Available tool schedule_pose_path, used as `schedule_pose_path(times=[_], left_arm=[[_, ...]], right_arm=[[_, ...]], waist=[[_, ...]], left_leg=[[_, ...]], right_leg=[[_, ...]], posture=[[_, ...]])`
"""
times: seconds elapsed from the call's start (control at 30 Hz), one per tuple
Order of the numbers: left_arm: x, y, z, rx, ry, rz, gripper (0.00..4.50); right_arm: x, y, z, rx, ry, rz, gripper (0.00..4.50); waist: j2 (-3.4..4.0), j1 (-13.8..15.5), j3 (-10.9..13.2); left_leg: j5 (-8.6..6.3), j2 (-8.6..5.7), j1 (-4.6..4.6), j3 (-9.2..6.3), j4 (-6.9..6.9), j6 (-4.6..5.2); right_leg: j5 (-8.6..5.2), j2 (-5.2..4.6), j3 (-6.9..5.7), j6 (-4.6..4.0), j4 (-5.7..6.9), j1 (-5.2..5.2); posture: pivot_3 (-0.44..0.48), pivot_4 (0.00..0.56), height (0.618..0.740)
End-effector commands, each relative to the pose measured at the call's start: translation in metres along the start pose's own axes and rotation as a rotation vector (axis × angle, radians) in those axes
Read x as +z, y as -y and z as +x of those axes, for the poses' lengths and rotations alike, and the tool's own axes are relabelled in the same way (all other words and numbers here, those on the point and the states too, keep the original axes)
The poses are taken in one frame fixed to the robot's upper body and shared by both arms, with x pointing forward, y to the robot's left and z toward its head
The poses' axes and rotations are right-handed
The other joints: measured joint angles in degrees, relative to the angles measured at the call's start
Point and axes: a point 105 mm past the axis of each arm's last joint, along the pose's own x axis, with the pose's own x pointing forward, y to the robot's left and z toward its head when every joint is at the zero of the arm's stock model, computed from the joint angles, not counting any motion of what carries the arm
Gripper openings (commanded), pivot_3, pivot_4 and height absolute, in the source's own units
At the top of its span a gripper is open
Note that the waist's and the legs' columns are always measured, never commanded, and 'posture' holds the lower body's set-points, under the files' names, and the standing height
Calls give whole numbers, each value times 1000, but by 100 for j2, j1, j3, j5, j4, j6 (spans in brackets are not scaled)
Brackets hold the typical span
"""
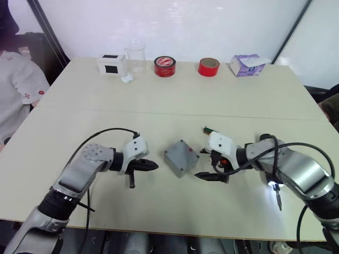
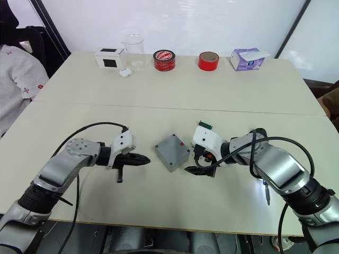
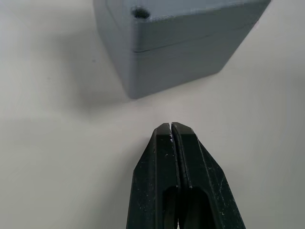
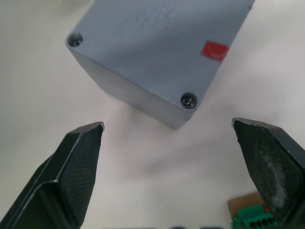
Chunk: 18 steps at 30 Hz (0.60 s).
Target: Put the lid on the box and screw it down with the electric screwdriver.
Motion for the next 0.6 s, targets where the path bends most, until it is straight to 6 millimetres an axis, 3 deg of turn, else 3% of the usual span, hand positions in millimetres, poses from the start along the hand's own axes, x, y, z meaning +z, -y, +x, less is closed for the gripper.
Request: schedule_pose_path(times=[0.03, 0.3, 0.6], left_arm=[[13, -2, 6, 23, 44, 31, 0], [22, -19, 15, 66, 65, 59, 0], [26, -19, 19, 59, 76, 70, 0]], right_arm=[[10, -4, 2, 26, 30, -49, 4473], [19, -31, 7, 133, 83, 22, 4473], [17, -38, 5, 122, 84, 58, 4473]], waist=[[0, -2, 0], [0, 4, 0], [0, 1, 0]], left_leg=[[0, 0, 0, 0, 0, 0], [0, -1, 1, -1, 0, 0], [0, 0, 1, -2, 0, 0]], right_leg=[[0, 0, 0, 0, 0, 0], [1, 1, -1, 1, 1, 0], [1, 1, -1, 1, 2, 0]], posture=[[0, 150, 740], [0, 150, 740], [0, 150, 740]])
